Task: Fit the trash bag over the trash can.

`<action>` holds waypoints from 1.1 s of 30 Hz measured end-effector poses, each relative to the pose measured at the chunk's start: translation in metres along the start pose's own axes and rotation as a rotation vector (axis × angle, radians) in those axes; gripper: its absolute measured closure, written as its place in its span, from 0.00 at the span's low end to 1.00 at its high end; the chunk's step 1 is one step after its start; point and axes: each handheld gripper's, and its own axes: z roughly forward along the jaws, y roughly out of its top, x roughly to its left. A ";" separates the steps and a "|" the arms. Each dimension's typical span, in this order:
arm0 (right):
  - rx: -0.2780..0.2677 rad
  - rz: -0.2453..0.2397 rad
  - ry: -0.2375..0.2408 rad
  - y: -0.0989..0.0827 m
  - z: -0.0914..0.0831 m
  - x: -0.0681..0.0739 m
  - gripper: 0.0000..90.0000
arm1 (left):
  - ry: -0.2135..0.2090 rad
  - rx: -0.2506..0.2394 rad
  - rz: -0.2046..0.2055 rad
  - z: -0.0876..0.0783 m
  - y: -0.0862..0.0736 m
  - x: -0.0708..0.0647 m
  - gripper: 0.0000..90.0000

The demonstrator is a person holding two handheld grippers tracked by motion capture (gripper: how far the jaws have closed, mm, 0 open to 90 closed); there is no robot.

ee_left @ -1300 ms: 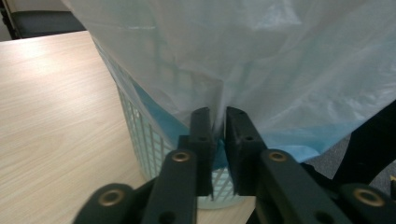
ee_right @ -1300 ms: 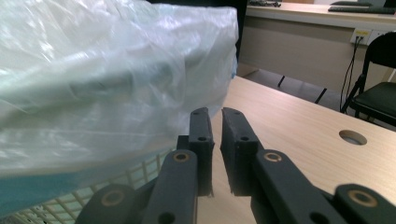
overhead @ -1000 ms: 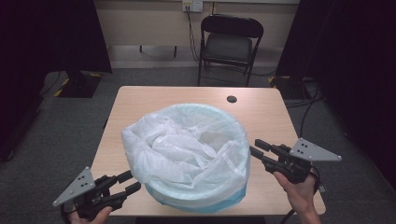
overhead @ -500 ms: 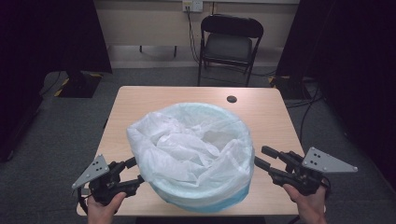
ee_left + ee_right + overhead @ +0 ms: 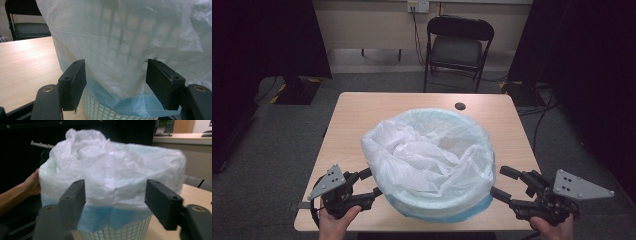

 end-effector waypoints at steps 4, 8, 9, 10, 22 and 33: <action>0.048 -0.016 0.031 -0.007 0.007 0.000 0.34 | 0.000 0.004 0.005 0.000 0.001 0.000 0.37; 0.058 -0.038 0.036 -0.010 0.012 -0.001 0.54 | 0.001 0.005 0.007 0.001 0.001 -0.001 0.37; 0.054 -0.045 0.023 -0.010 0.012 -0.001 0.61 | -0.002 0.003 0.005 0.001 0.001 0.000 0.37; 0.049 -0.050 0.017 -0.010 0.011 -0.002 0.69 | -0.002 0.003 0.005 0.001 0.001 0.000 0.37; 0.110 -0.084 -0.005 -0.030 0.012 -0.009 1.00 | -0.012 0.004 0.009 0.001 0.000 -0.002 0.38; 0.105 -0.076 -0.045 -0.038 0.002 -0.021 0.58 | -0.002 -0.051 0.008 -0.022 0.007 0.005 0.38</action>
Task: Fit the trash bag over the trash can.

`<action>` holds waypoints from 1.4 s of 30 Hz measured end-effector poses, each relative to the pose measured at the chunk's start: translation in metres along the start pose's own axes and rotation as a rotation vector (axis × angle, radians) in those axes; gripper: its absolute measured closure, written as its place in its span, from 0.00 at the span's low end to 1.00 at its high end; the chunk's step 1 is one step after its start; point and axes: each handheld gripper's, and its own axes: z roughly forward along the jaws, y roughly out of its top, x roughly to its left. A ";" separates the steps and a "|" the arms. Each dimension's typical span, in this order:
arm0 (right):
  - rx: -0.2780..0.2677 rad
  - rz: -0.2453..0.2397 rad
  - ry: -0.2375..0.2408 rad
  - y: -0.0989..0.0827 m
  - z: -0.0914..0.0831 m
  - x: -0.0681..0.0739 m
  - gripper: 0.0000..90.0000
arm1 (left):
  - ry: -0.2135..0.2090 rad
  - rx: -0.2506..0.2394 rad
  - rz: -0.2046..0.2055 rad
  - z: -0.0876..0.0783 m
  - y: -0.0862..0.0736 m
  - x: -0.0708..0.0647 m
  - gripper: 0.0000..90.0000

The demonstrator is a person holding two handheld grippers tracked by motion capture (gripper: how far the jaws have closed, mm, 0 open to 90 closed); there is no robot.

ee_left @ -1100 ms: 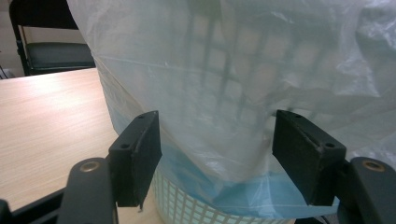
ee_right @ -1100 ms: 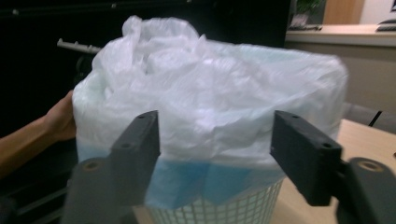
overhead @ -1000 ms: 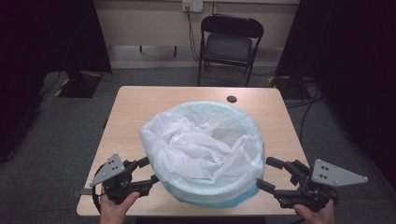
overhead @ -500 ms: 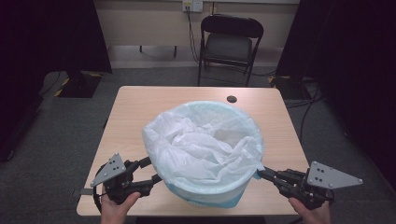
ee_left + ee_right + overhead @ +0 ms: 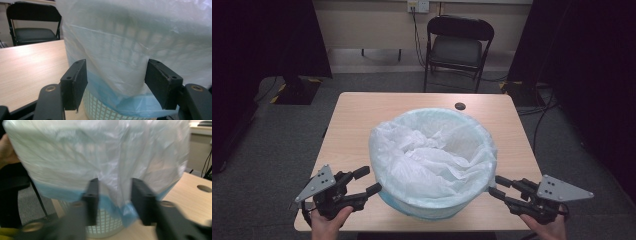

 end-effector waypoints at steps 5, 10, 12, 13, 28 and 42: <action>-0.054 -0.003 -0.027 0.006 -0.018 -0.001 0.43 | 0.004 -0.035 0.006 -0.014 0.007 0.004 0.32; -0.102 0.019 -0.050 0.010 -0.027 -0.009 0.55 | -0.019 -0.051 0.014 -0.021 0.007 0.004 0.29; -0.106 0.031 -0.059 0.010 -0.026 -0.010 0.60 | -0.009 -0.043 0.017 -0.022 0.007 0.004 0.29; -0.104 0.035 -0.075 0.010 -0.024 -0.012 0.65 | 0.004 -0.038 0.009 -0.022 0.007 0.005 0.30; 0.009 0.093 -0.245 0.015 0.047 -0.047 0.65 | 0.166 0.036 -0.068 0.052 0.009 0.049 0.35; -0.026 0.080 -0.157 0.003 0.009 -0.030 0.69 | -0.011 0.055 -0.051 0.075 0.006 0.023 0.38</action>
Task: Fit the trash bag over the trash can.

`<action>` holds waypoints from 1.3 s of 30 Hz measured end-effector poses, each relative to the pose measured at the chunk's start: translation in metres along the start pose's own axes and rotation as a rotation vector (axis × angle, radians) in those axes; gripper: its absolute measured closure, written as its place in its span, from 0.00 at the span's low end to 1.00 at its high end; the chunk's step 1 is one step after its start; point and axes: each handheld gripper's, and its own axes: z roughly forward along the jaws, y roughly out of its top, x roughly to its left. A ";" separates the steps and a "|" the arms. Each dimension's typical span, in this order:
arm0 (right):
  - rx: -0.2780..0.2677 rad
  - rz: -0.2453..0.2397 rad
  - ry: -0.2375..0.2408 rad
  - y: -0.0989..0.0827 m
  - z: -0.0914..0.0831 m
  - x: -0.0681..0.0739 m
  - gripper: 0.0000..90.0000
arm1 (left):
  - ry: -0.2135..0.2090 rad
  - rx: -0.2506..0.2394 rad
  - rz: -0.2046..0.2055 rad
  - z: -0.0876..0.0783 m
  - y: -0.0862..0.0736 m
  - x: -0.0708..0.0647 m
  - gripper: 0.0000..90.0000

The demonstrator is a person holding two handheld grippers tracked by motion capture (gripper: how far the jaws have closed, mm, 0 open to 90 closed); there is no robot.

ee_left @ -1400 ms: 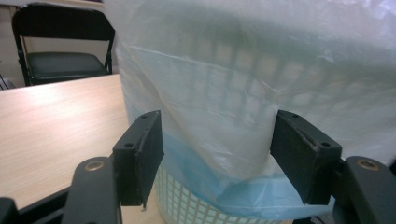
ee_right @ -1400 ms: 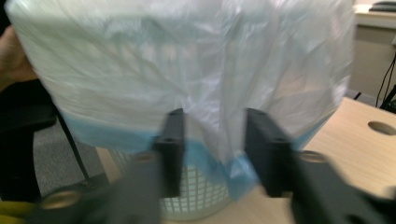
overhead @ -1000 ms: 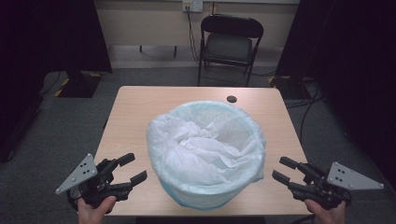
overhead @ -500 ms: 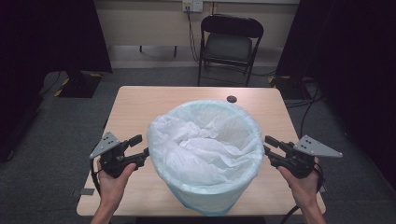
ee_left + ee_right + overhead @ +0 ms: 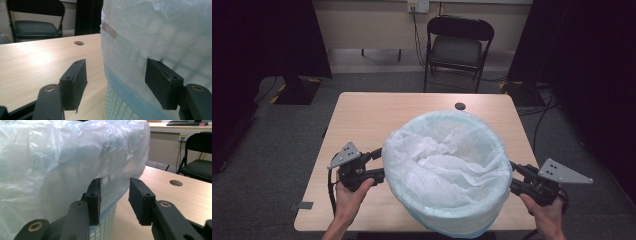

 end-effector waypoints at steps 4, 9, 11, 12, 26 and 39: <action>0.017 -0.004 -0.012 -0.002 -0.013 -0.002 0.64 | 0.002 0.013 0.017 0.003 0.000 -0.005 0.34; 0.015 0.012 -0.074 0.002 -0.023 -0.015 0.57 | 0.050 0.003 0.000 -0.006 -0.004 0.004 0.30; 0.001 0.014 -0.098 0.006 -0.027 -0.021 0.55 | 0.084 0.005 -0.033 -0.014 -0.007 0.013 0.29; 0.001 0.014 -0.098 0.006 -0.027 -0.021 0.55 | 0.084 0.005 -0.033 -0.014 -0.007 0.013 0.29; -0.120 -0.017 -0.097 0.042 -0.044 -0.010 0.51 | 0.258 0.230 -0.023 -0.031 -0.076 0.059 0.30; -0.143 -0.108 0.058 0.078 -0.016 0.034 0.49 | 0.345 0.410 -0.021 -0.019 -0.106 0.079 0.18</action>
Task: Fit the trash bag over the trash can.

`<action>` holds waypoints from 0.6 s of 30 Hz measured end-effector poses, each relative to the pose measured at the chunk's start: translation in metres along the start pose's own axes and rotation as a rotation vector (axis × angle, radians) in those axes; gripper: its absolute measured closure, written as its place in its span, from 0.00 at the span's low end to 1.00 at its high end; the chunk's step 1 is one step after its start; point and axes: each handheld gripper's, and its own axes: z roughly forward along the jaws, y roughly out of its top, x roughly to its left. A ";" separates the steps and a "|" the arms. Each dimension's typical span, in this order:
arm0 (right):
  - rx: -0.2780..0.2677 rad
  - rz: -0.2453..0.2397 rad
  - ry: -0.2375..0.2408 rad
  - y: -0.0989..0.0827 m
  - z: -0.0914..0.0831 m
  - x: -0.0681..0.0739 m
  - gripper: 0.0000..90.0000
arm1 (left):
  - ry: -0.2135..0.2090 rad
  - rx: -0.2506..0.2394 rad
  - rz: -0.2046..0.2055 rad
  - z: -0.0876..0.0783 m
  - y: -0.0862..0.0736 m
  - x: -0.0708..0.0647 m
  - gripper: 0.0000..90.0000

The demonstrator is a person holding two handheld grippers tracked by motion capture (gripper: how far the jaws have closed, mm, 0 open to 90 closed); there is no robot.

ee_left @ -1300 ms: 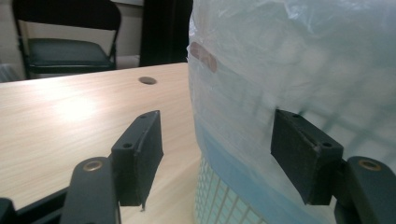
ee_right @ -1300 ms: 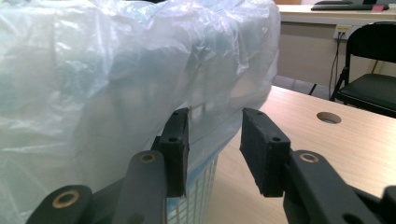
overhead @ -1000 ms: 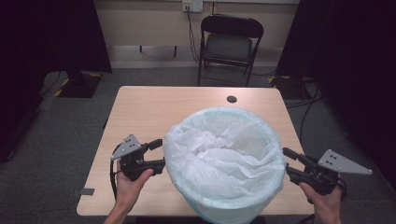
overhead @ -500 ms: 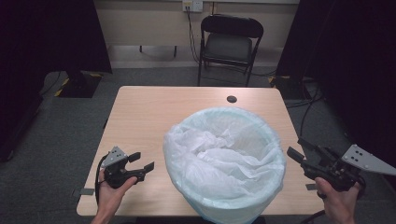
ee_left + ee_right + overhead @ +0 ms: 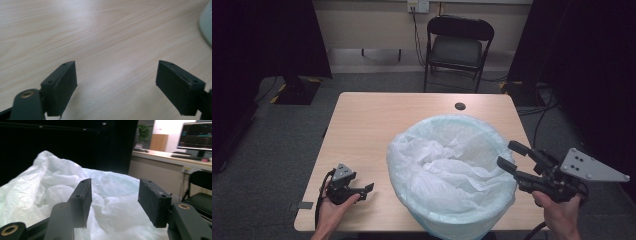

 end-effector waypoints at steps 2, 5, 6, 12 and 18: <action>0.006 -0.014 0.023 0.005 0.007 0.005 0.49 | 0.009 0.016 -0.008 0.002 -0.001 0.002 0.18; 0.016 -0.040 0.053 0.015 0.017 0.011 0.47 | 0.024 0.039 0.008 0.004 -0.003 0.002 0.18; 0.019 -0.044 0.065 0.018 0.020 0.013 0.47 | 0.032 0.038 0.027 0.006 -0.004 0.002 0.17; 0.018 -0.055 0.119 0.034 0.037 0.021 0.44 | 0.081 0.047 0.057 0.009 -0.004 0.002 0.17; 0.074 -0.080 0.189 0.052 0.067 0.030 0.35 | 0.093 0.051 0.060 0.009 -0.003 0.002 0.16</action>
